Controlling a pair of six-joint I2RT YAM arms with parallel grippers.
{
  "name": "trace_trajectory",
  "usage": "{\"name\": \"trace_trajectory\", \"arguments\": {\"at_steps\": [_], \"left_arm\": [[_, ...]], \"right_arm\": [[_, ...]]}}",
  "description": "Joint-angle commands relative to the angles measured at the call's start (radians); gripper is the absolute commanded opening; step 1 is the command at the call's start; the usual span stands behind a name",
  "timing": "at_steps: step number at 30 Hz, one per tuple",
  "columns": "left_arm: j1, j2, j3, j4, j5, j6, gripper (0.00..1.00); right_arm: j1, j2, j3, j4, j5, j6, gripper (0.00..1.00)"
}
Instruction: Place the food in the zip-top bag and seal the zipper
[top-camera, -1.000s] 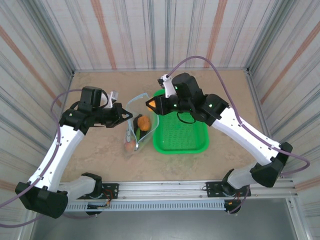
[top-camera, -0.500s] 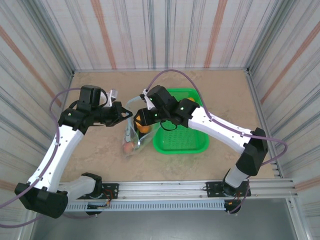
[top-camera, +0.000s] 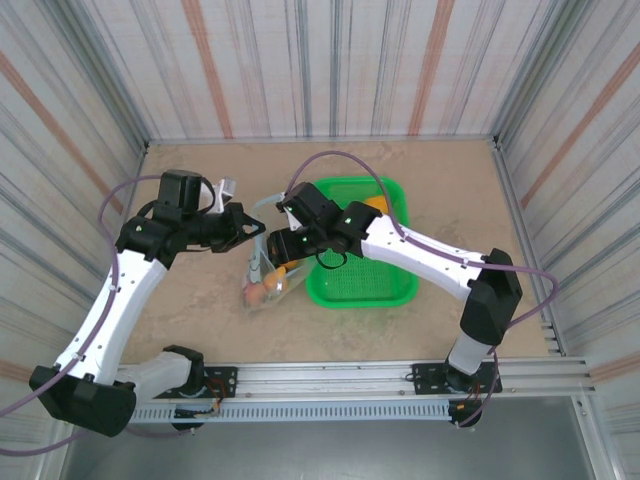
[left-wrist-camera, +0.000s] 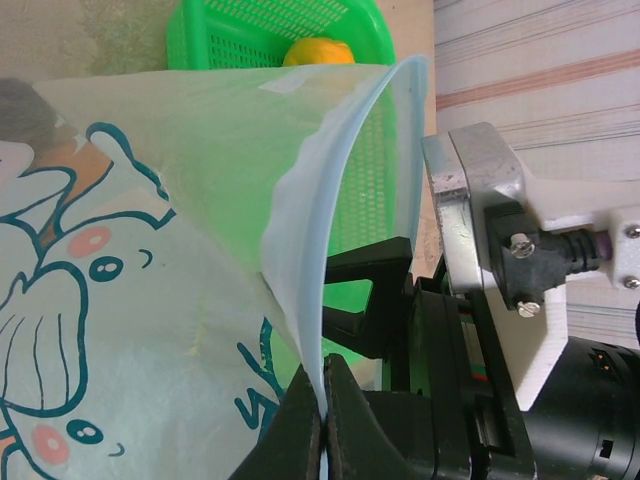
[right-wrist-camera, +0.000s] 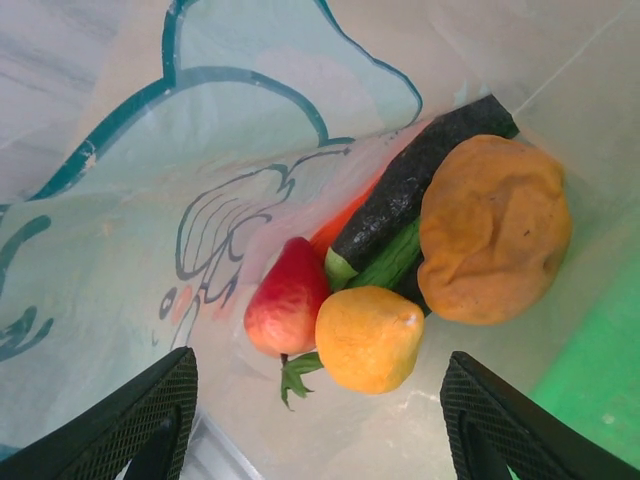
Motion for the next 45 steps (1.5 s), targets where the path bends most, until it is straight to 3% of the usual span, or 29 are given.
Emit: {"name": "trace_trajectory", "arguments": {"at_steps": [1,15,22,25,28,35,39,45], "left_arm": [[-0.008,-0.014,-0.003,0.014,0.024,-0.005,0.00],[-0.007,-0.021,-0.033,0.028,0.019,-0.011,0.00],[-0.007,-0.027,-0.026,0.022,0.014,-0.007,0.00],[-0.007,-0.028,-0.027,0.022,0.014,-0.006,0.00],[-0.007,-0.028,-0.029,0.021,0.014,-0.005,0.00],[-0.007,-0.018,-0.032,0.026,0.017,-0.002,0.00],[-0.007,-0.015,-0.035,0.029,0.026,-0.001,0.00],[-0.008,-0.016,-0.036,0.023,0.035,0.012,0.00]], "right_arm": [[0.005,-0.025,0.022,-0.026,0.019,0.000,0.67],[-0.027,-0.158,0.122,-0.108,0.135,-0.056,0.65],[-0.166,-0.280,0.018,-0.087,0.188,-0.025,0.63],[-0.225,-0.292,-0.033,-0.139,0.332,-0.032,0.63],[-0.281,-0.272,-0.091,-0.153,0.431,-0.081,0.65],[-0.421,-0.124,-0.127,-0.119,0.392,-0.138,0.75],[-0.445,-0.010,-0.091,-0.104,0.412,-0.171,0.85],[-0.474,0.151,-0.008,-0.110,0.413,-0.193,0.89]]}}
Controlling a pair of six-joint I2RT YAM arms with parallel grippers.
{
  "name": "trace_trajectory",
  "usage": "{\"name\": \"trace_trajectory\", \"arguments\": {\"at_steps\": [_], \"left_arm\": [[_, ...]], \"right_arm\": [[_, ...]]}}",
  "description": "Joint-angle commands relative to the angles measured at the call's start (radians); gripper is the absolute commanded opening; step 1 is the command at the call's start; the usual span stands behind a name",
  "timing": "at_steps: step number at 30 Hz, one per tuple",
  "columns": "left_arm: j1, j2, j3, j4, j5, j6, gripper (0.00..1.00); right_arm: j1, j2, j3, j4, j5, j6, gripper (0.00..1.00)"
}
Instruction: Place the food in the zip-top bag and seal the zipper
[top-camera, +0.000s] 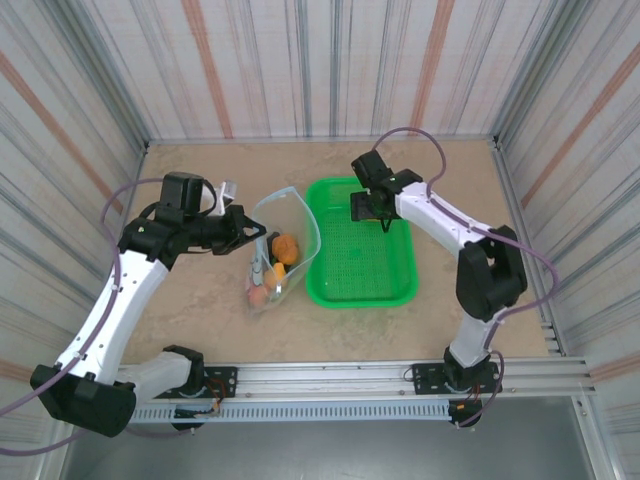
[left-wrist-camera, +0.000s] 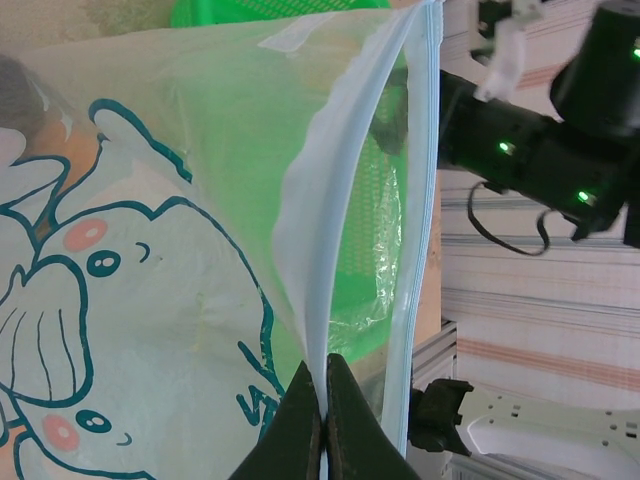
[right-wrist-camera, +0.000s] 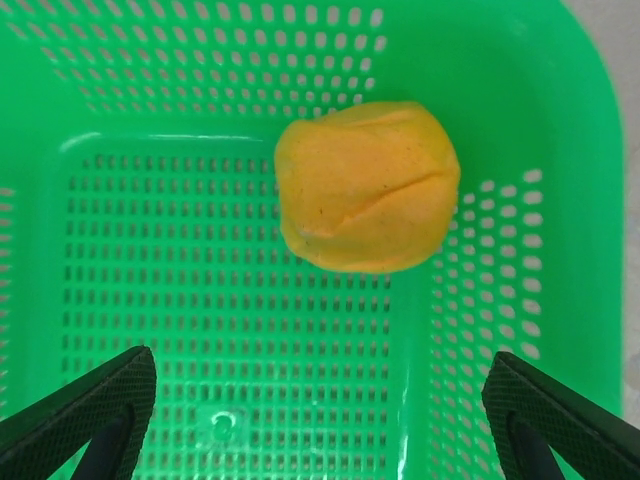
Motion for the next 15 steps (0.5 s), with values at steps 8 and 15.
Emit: {"name": "trace_trajectory", "arguments": {"at_steps": [8,15], "left_arm": [[-0.007,-0.017,-0.031,0.016,0.032,0.017,0.00],[-0.007,-0.017,-0.050,0.025,0.040,0.014,0.00]], "right_arm": [[-0.046,0.175,0.146,-0.021,0.015,-0.050,0.89],[-0.068,0.275,0.201,-0.037,0.010,-0.054,0.86]]}}
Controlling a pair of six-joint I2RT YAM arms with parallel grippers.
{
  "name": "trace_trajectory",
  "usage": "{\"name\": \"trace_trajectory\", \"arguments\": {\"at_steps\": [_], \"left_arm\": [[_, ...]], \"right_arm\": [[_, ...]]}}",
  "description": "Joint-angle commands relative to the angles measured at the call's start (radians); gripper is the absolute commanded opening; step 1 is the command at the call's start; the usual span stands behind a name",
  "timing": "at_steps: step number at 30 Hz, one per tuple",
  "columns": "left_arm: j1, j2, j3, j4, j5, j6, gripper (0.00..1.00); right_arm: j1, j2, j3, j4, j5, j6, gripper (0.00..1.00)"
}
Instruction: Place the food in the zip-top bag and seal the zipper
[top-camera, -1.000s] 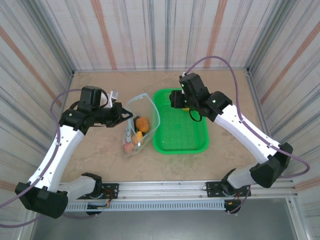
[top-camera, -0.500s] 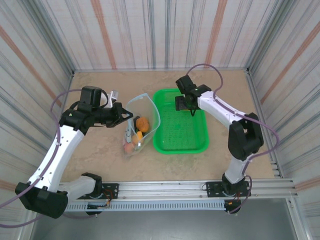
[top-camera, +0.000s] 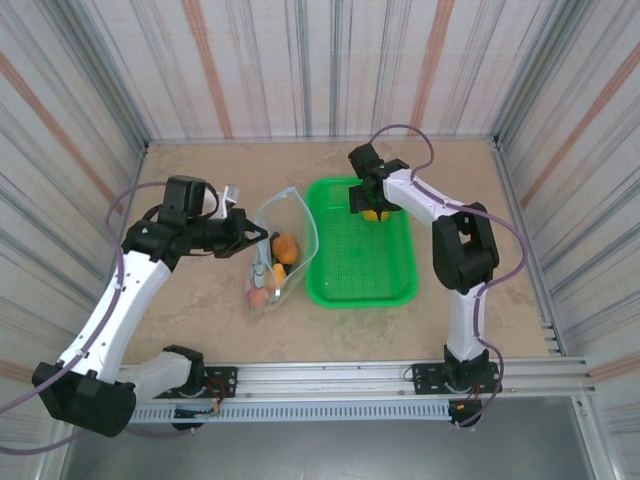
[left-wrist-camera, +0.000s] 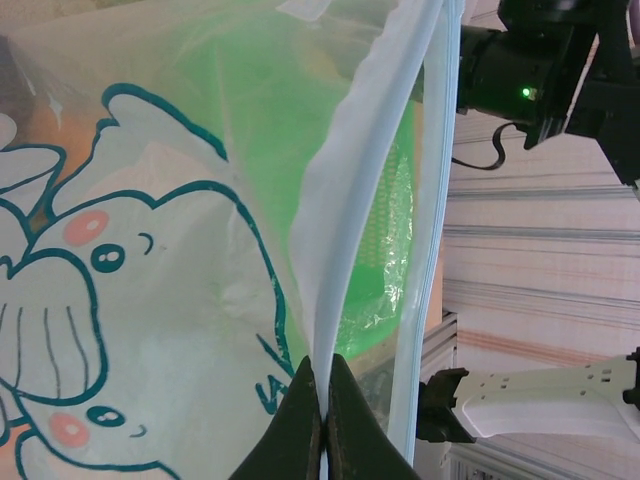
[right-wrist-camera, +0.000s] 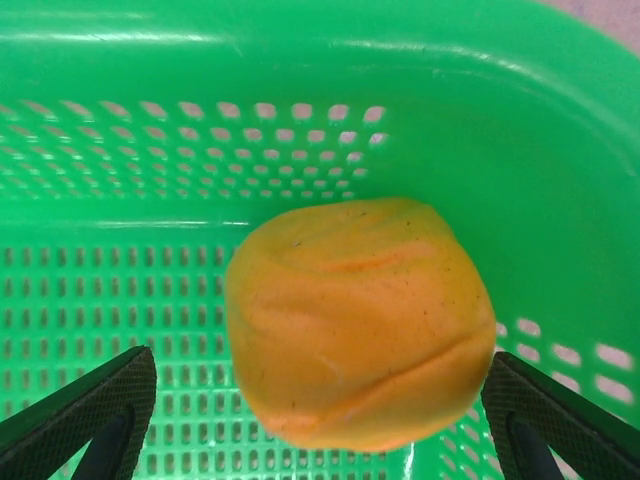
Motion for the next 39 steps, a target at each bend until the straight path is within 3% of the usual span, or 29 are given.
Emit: {"name": "trace_trajectory", "arguments": {"at_steps": [1,7,15,30,35,39], "left_arm": [[-0.007,-0.016,-0.011,0.008,0.021,0.010,0.00],[-0.007,-0.016,-0.015,0.010,0.024,0.003,0.00],[-0.008,-0.029,-0.018,0.004,0.014,0.003,0.00],[-0.007,-0.032,0.002,-0.009,0.000,0.010,0.00],[-0.011,-0.030,0.033,-0.023,-0.007,0.011,0.00],[-0.013,-0.027,0.050,-0.030,-0.013,0.008,0.00]], "right_arm": [[-0.009,0.045,0.032,-0.037,0.009,-0.022,0.86],[-0.010,0.066,0.044,-0.035,0.010,-0.029,0.79],[-0.008,0.004,0.023,-0.014,-0.012,-0.030,0.60],[0.109,-0.509,-0.179,0.021,-0.103,-0.017,0.56],[0.183,-0.662,-0.146,0.011,-0.248,-0.028,0.53],[0.296,-0.707,-0.101,0.011,-0.334,-0.046,0.52]]}}
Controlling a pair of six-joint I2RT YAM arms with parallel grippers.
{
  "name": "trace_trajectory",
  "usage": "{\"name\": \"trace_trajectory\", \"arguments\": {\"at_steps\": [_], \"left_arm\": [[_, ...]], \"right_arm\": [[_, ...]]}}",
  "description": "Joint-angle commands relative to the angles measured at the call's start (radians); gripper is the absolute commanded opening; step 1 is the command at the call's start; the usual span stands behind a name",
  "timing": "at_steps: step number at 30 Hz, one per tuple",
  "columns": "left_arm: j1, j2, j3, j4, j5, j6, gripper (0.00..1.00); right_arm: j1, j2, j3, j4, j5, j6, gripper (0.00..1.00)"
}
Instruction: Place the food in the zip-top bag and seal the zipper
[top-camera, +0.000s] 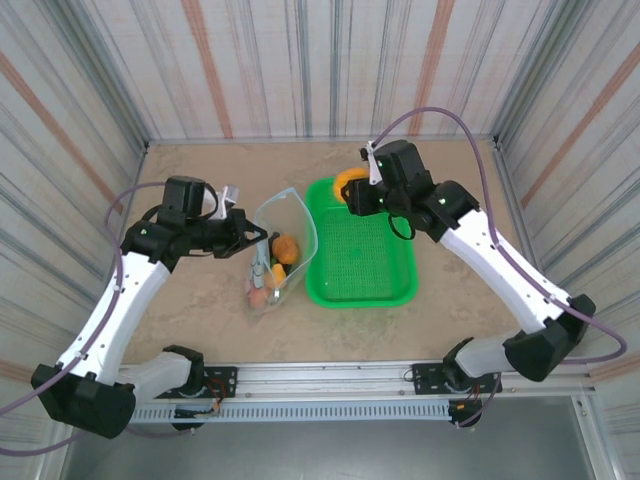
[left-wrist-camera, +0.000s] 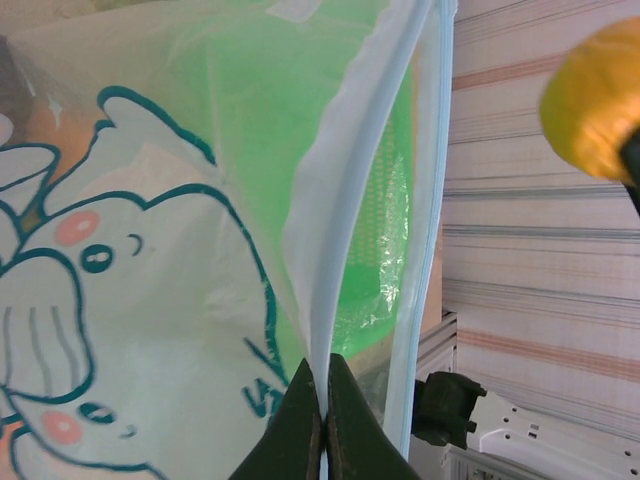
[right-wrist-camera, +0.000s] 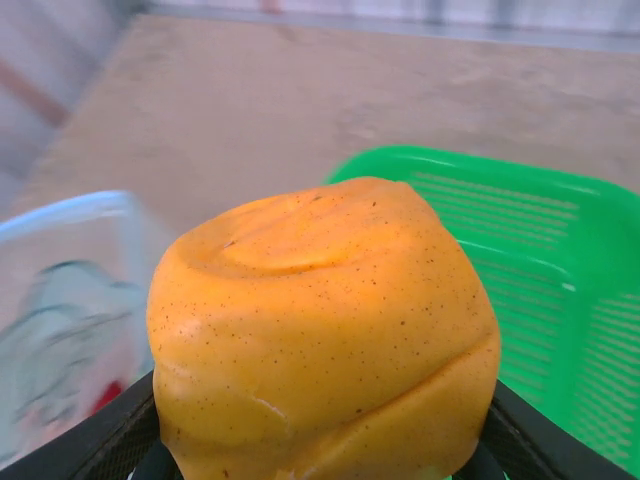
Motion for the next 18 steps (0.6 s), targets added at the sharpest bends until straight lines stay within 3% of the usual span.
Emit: {"name": "trace_trajectory", "arguments": {"at_steps": [1,8,18], "left_arm": [[-0.007,-0.020,0.041,-0.023,-0.008,0.005,0.00],[-0.014,-0.009,0.071,-0.037,-0.005,0.016,0.00],[-0.019,-0.005,0.090,-0.052,-0.009,0.039,0.00]], "right_arm": [[0.099,-0.018,0.053,-0.013,-0.101,-0.030,0.51],[0.245,0.095,0.146,-0.080,-0.096,-0.048,0.51],[0.293,0.260,0.158,-0.141,-0.049,-0.077,0.51]]}}
